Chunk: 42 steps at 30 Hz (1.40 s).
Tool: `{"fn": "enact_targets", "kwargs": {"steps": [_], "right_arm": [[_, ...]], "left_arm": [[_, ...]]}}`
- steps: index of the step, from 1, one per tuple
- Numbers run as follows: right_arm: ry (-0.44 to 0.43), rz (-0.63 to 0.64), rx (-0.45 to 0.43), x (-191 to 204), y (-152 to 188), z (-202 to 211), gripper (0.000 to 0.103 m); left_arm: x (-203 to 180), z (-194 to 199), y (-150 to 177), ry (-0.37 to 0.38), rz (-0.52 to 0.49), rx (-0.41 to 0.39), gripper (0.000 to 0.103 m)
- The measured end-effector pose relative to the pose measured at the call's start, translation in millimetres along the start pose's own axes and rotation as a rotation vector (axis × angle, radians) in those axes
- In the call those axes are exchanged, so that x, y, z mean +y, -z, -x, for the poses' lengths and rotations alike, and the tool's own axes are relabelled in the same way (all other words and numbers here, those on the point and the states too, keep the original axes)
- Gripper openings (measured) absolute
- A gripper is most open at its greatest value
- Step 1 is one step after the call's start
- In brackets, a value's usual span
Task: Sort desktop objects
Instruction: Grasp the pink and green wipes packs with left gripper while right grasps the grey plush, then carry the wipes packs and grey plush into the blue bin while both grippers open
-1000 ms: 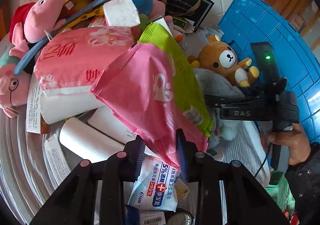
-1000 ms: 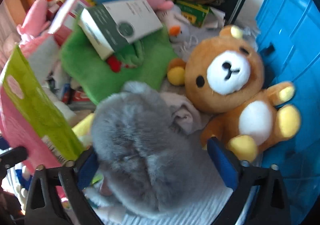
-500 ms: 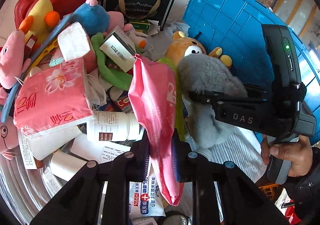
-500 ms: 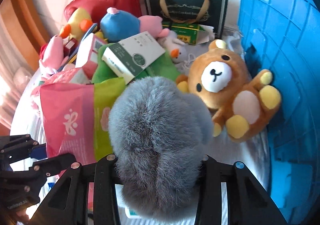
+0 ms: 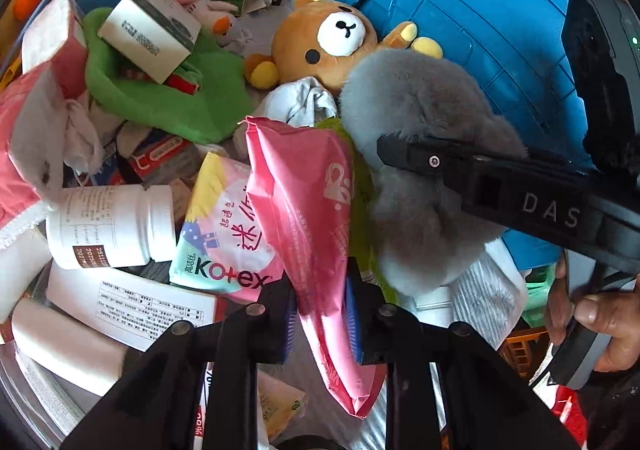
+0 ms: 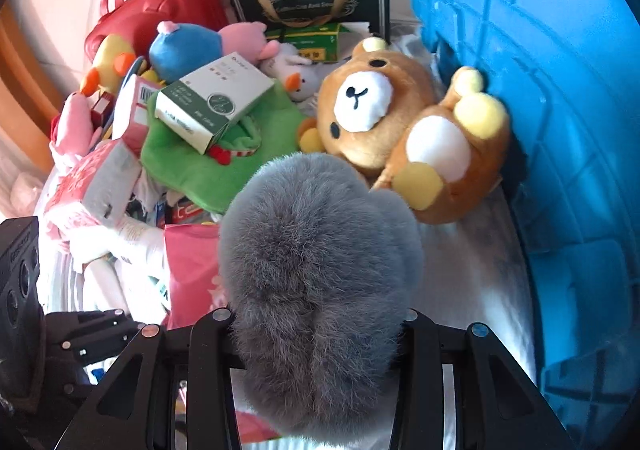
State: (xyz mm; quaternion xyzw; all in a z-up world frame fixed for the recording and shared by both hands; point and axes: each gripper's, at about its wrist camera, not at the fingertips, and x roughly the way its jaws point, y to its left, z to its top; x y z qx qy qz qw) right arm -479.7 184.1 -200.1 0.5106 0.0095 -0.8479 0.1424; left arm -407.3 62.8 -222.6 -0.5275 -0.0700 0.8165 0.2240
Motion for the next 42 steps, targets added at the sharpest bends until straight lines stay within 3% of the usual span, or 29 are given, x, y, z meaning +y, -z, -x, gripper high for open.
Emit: {"fn": "enact_targets", "kwargs": {"steps": [12, 21, 27, 32, 36, 42], "right_arm": [[0.001, -0.004, -0.178, 12, -9, 72, 0.040], [-0.048, -0.018, -0.403, 40, -11, 174, 0.040], [0.007, -0.048, -0.601, 42, 4, 263, 0.041], [0.096, -0.114, -0.739, 9, 25, 332, 0.041], [0.171, -0.193, -0.780, -40, 33, 364, 0.042], [0.275, -0.256, -0.761, -119, 37, 378, 0.042]], "left_arm": [[-1, 81, -17, 0.015, -0.036, -0.159, 0.018], [-32, 176, -47, 0.031, -0.163, -0.362, 0.018], [-87, 230, -70, 0.116, -0.314, -0.487, 0.018], [-153, 246, -91, 0.191, -0.417, -0.546, 0.018], [-215, 236, -111, 0.240, -0.495, -0.545, 0.018], [-301, 202, -131, 0.260, -0.576, -0.511, 0.018]]}}
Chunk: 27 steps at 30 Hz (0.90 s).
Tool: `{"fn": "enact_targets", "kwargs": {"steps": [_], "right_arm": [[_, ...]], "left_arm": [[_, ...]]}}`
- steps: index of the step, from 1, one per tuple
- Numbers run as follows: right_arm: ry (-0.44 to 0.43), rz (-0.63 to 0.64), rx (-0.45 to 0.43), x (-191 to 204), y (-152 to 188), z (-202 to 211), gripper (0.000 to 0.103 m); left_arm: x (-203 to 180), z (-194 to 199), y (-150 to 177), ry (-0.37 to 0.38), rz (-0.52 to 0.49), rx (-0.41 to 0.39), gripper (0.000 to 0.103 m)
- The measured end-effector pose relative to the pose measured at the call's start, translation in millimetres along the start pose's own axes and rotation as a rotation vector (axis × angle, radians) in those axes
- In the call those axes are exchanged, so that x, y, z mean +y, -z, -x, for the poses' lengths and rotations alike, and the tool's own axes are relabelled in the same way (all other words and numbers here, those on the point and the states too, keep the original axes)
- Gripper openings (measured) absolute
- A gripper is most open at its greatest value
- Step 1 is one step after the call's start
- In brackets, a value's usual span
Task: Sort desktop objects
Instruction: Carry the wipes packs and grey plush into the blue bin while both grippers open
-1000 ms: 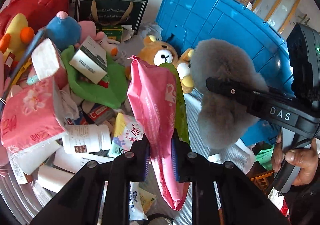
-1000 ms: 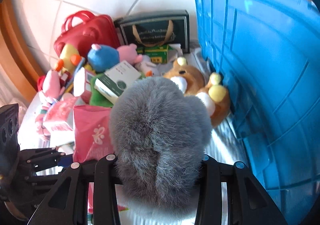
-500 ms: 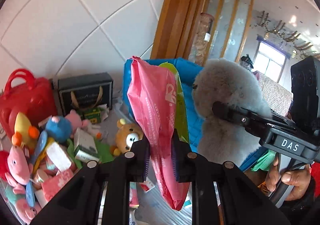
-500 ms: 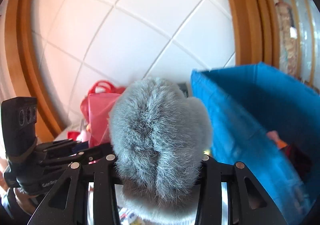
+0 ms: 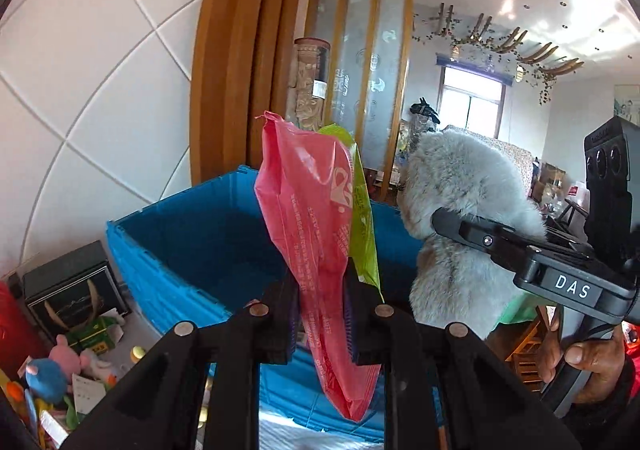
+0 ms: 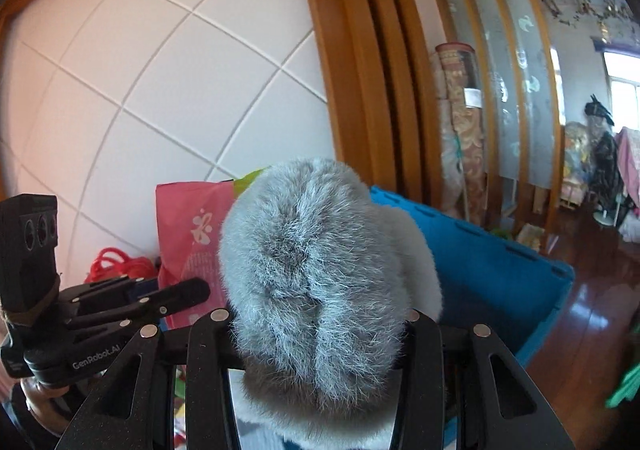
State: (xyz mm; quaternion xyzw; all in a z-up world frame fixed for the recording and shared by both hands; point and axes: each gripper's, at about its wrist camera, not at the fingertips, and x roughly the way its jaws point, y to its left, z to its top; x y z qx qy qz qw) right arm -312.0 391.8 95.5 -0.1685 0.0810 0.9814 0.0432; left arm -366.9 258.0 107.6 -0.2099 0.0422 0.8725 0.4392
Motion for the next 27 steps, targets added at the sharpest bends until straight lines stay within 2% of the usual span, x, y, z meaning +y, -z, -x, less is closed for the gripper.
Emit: {"fn": "enact_targets", "kwargs": {"steps": [3, 5, 6, 10, 11, 14, 19, 27], "right_arm": [[0.030, -0.029, 0.006, -36, -6, -10, 0.043], [0.044, -0.040, 0.033, -53, -12, -24, 0.053], [0.054, -0.046, 0.037, -62, -14, -29, 0.063], [0.061, -0.068, 0.053, -88, -14, -41, 0.070], [0.064, -0.062, 0.044, -92, -13, -39, 0.072], [0.068, -0.064, 0.024, -98, -13, -35, 0.085], [0.027, -0.081, 0.016, -105, -16, -33, 0.087], [-0.051, -0.046, 0.021, -84, 5, -26, 0.087]], "left_arm": [[-14, -30, -12, -0.017, -0.013, 0.019, 0.018], [-19, -50, -23, -0.040, -0.016, 0.049, 0.019], [-21, -56, -28, -0.067, -0.015, 0.051, 0.021], [-22, -65, -42, -0.165, -0.029, 0.032, 0.034], [-22, -63, -44, -0.173, -0.031, 0.016, 0.040], [-16, -63, -44, -0.190, -0.031, -0.022, 0.077], [-12, -61, -41, -0.218, -0.021, -0.037, 0.078], [-3, -47, -18, -0.265, 0.016, -0.036, 0.078]]}}
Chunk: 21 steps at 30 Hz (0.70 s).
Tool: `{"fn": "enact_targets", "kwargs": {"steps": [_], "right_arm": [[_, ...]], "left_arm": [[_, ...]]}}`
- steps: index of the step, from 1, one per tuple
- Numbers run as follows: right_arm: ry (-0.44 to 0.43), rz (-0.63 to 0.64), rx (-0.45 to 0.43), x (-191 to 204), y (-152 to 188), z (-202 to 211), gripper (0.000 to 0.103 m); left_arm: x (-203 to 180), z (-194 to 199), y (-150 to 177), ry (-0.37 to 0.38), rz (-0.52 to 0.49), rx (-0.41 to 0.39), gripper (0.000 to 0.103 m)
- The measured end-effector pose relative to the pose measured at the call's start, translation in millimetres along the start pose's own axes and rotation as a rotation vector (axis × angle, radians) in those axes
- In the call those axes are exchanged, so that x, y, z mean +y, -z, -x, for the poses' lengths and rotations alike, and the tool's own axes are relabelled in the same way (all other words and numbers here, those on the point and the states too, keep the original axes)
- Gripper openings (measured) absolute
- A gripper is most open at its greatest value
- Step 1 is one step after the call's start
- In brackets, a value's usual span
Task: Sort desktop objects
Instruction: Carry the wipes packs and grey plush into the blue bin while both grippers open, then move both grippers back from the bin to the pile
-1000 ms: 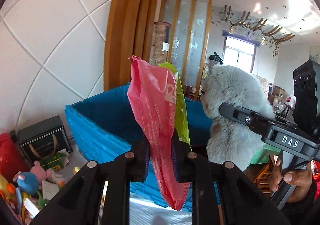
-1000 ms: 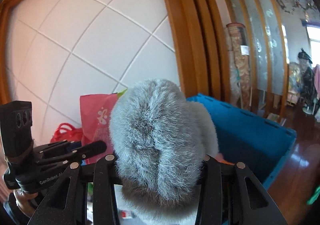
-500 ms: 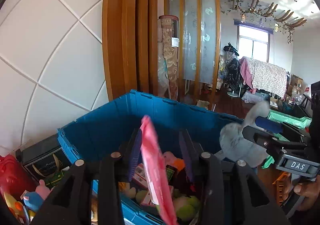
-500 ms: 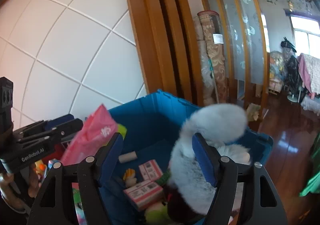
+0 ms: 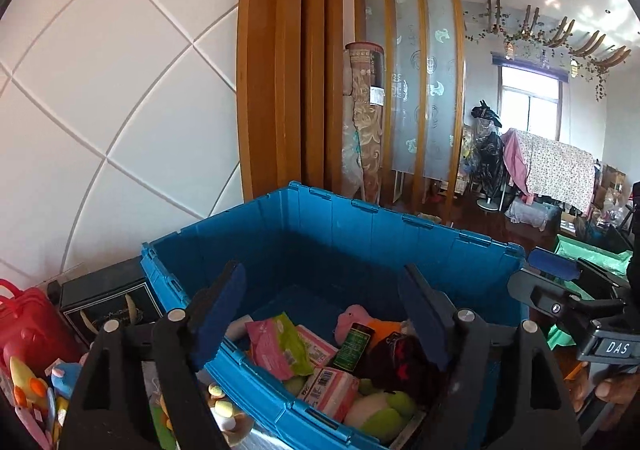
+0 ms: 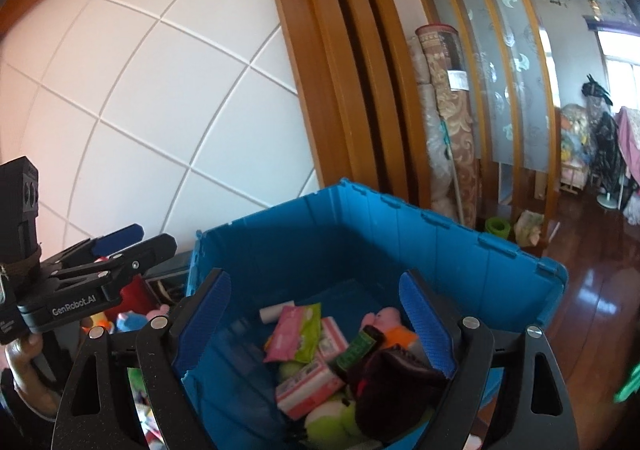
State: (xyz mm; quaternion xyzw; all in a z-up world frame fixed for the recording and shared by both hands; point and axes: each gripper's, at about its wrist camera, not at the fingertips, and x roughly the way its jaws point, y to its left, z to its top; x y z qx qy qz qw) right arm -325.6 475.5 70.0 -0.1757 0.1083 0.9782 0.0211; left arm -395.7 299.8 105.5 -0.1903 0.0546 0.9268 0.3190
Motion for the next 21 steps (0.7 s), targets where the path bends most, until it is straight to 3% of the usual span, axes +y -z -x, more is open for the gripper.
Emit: {"fn": "enact_targets", "kwargs": {"steps": [8, 14, 17, 21], "right_arm": [[-0.095, 0.055, 0.005, 39, 29, 23, 0.087], [-0.192, 0.132, 0.020, 106, 62, 44, 0.087], [-0.205, 0.170, 0.078, 145, 92, 42, 0.087], [-0.203, 0.190, 0.230, 186, 145, 22, 0.083]], "left_arm": [[31, 52, 41, -0.048, 0.020, -0.001, 0.078], [77, 102, 91, -0.095, 0.031, 0.028, 0.078], [101, 127, 127, -0.140, 0.008, 0.070, 0.079], [135, 150, 187, -0.158, 0.021, 0.172, 0.079]]}}
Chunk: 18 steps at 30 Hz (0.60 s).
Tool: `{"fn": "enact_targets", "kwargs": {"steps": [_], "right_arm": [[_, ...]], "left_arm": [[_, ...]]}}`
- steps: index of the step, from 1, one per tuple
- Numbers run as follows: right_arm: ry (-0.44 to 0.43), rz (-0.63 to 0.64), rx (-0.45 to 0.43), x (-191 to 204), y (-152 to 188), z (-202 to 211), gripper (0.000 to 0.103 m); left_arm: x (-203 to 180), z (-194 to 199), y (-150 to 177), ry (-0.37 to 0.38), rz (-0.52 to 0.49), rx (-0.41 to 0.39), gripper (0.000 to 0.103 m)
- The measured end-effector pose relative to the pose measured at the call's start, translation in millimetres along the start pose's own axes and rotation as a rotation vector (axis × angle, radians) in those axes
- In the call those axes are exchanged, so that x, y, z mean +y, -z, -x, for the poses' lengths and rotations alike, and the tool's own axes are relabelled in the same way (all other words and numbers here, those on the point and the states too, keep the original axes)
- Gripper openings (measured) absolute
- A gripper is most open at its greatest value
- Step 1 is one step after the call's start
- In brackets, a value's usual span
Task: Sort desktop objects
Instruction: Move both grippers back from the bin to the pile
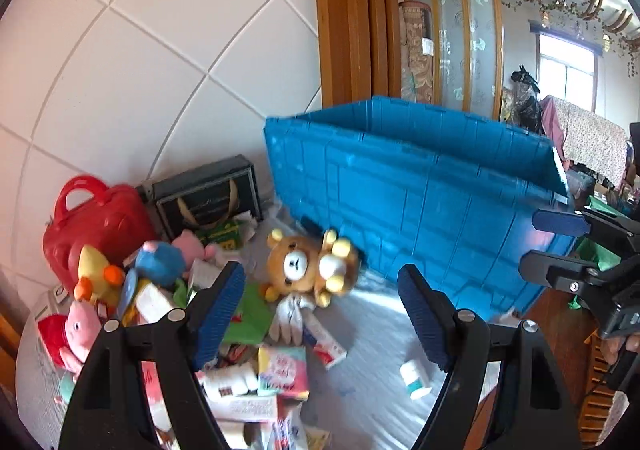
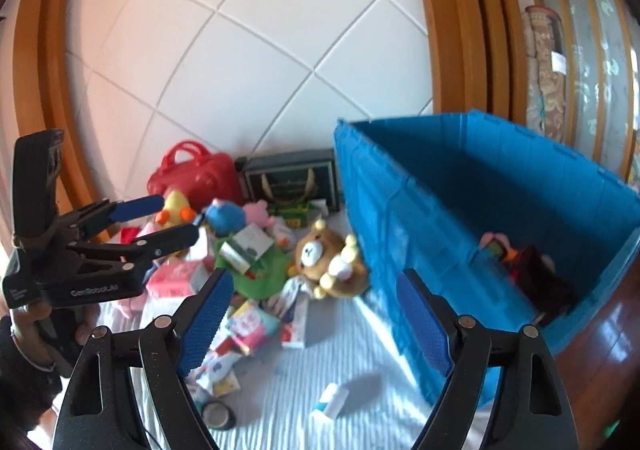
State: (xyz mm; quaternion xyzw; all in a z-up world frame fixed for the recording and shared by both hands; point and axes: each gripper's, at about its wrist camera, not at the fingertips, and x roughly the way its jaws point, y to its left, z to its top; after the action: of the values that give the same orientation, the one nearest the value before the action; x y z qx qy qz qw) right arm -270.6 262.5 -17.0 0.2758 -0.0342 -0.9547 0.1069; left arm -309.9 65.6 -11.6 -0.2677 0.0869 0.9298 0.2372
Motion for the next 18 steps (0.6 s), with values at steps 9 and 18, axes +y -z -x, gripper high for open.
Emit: {"fn": "enact_targets", "kwargs": {"steps": [9, 18], "right_arm": [[0.031, -0.192, 0.373, 14, 99, -84, 0.067], [0.000, -0.157, 0.440, 22, 119, -114, 0.070]], "left_arm": [[55, -10, 146, 0.031, 0.140, 0.298, 0.078], [73, -9, 229, -0.061, 0.319, 0.457, 0.078]]}}
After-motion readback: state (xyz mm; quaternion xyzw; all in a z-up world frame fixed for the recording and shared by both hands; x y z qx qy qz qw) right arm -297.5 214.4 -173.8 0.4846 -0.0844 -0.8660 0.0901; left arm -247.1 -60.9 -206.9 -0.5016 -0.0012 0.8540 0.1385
